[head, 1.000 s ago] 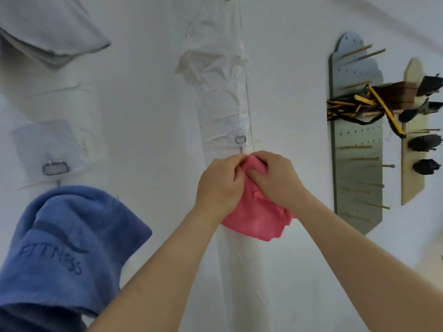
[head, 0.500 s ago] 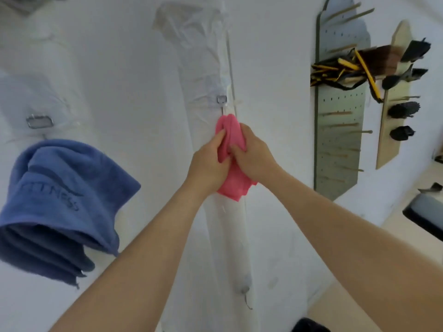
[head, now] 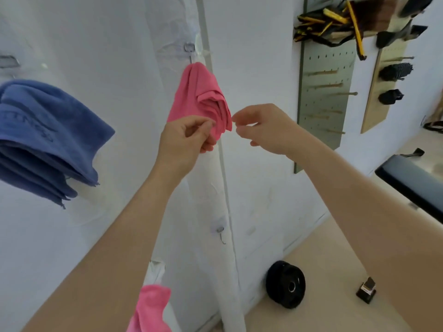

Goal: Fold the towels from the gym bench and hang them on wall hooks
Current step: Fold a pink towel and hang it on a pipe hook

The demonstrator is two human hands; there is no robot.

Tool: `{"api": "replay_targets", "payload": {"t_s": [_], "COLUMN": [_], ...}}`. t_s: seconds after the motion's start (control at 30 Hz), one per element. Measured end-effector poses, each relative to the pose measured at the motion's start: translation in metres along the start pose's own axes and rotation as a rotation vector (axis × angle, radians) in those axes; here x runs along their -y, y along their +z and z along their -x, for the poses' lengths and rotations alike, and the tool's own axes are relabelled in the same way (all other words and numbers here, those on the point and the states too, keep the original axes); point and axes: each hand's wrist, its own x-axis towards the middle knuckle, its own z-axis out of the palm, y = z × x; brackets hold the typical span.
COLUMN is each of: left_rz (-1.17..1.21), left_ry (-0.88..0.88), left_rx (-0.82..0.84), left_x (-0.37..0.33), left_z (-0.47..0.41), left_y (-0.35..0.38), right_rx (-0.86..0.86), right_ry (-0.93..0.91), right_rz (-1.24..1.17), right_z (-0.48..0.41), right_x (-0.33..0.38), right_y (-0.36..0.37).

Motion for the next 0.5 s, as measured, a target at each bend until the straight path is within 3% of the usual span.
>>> {"api": "replay_targets", "payload": {"t_s": [0.33,0.5], "left_rz": [-0.334,-0.323], "left_ry": [-0.015,-0.151], "left_rx": [0.226,0.382], "left_x": [-0.011,0.001], "left_z": [0.144,0.219], "left_y": [0.082,0.115], "right_rx": [0.419,0.554], "right_ry": [0.012,0.069], "right_rz": [0.269,0.403], "right_z": [0.145,0.222], "right_x": [-0.045,-0.081], "right_y": [-0.025,-0.014]}}
